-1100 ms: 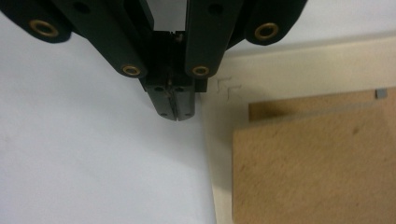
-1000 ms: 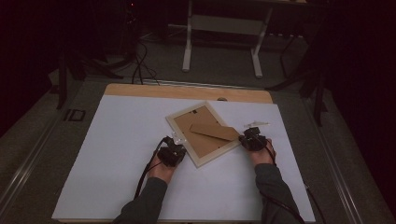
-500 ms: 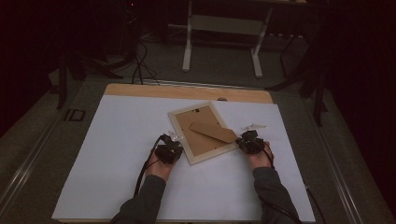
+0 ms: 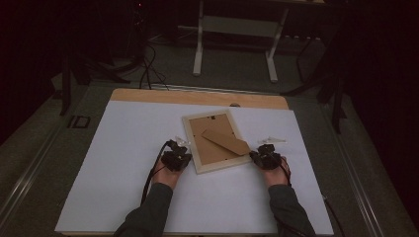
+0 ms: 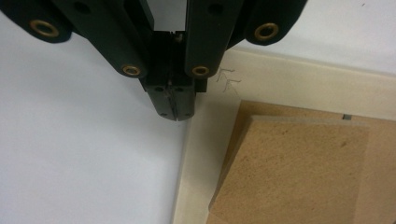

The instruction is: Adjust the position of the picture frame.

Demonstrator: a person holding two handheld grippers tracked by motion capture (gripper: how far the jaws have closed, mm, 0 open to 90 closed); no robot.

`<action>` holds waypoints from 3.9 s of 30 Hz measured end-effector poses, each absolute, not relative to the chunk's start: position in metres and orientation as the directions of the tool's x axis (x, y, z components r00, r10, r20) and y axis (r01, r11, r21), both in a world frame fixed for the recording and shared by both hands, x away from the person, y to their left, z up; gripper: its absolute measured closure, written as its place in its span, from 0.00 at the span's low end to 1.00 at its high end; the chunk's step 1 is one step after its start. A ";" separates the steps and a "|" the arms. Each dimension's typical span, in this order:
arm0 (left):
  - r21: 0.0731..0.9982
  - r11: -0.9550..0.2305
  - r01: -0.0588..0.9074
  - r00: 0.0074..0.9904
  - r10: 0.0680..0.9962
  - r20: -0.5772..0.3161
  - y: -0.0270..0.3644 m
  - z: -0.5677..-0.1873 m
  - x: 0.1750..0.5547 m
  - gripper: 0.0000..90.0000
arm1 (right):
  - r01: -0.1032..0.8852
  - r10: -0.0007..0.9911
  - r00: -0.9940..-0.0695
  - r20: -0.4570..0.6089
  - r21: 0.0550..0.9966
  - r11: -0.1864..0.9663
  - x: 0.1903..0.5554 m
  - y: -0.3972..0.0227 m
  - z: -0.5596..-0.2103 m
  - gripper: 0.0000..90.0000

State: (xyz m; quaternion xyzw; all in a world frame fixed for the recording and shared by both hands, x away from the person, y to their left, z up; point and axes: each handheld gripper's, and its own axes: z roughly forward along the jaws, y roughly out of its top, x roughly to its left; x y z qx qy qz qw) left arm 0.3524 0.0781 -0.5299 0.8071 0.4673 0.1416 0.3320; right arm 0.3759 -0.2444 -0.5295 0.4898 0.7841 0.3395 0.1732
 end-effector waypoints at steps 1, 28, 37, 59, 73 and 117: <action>0.670 -0.340 0.660 0.522 0.849 -0.084 0.079 -0.530 0.353 1.00 | 0.652 0.886 -0.460 0.064 0.701 0.288 0.374 -0.244 -0.529 1.00; 0.661 -0.323 0.677 0.504 0.858 -0.096 0.095 -0.529 0.370 1.00 | 0.640 0.845 -0.531 0.067 0.685 0.348 0.332 -0.232 -0.529 1.00; 0.658 -0.323 0.680 0.498 0.862 -0.092 0.110 -0.529 0.366 1.00 | 0.617 0.797 -0.601 0.059 0.669 0.415 0.321 -0.219 -0.527 1.00; 0.701 -0.318 0.638 0.460 0.888 -0.017 0.147 -0.522 0.324 1.00 | 0.540 0.688 -0.724 0.054 0.665 0.516 0.309 -0.186 -0.528 1.00; 0.686 -0.348 0.639 0.474 0.881 0.006 0.160 -0.531 0.299 1.00 | 0.498 0.631 -0.774 0.060 0.673 0.547 0.307 -0.161 -0.529 1.00; 0.685 -0.373 0.625 0.488 0.873 0.030 0.152 -0.532 0.297 1.00 | 0.470 0.646 -0.763 0.009 0.694 0.546 0.327 -0.131 -0.524 1.00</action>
